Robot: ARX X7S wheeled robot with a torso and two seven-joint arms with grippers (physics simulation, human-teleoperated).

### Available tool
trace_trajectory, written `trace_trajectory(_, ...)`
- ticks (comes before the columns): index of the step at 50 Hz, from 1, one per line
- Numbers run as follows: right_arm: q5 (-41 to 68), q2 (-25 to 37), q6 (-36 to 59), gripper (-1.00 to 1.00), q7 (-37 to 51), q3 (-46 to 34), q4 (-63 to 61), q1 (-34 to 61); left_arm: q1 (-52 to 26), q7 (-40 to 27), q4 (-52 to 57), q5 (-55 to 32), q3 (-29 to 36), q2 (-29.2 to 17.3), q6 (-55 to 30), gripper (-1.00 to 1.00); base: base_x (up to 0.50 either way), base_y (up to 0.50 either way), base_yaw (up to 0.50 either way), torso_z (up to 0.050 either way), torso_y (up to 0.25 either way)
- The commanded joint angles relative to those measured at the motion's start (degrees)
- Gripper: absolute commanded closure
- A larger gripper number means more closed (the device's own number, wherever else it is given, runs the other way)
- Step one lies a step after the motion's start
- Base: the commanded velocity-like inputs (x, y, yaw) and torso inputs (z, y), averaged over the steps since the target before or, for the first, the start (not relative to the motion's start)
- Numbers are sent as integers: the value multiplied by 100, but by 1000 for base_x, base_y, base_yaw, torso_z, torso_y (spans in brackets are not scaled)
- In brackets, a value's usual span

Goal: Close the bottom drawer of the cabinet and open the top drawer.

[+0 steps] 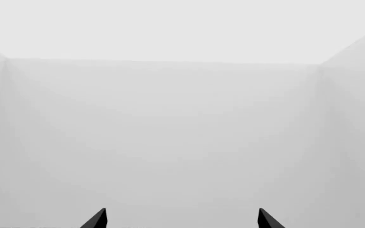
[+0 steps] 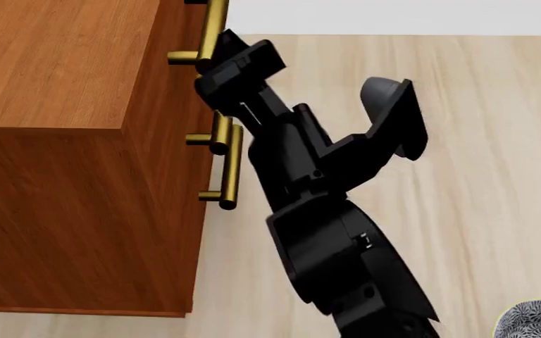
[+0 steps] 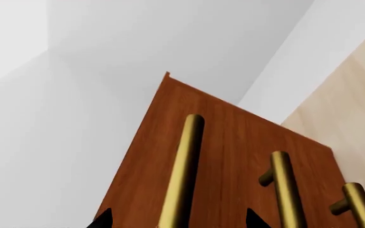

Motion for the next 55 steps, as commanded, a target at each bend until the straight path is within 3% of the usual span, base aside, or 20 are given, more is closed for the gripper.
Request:
trace_trajectory(1, 60, -133, 54, -100, -151, -55, 324, 117, 67, 15, -31, 23, 10, -35, 79, -100, 0, 0, 0, 0, 0)
trace_trajectory(55, 304, -566, 340, -100, -592, -306, 1147, 542, 141, -7, -100, 16, 71, -151, 243, -100, 0, 0, 0, 0, 0)
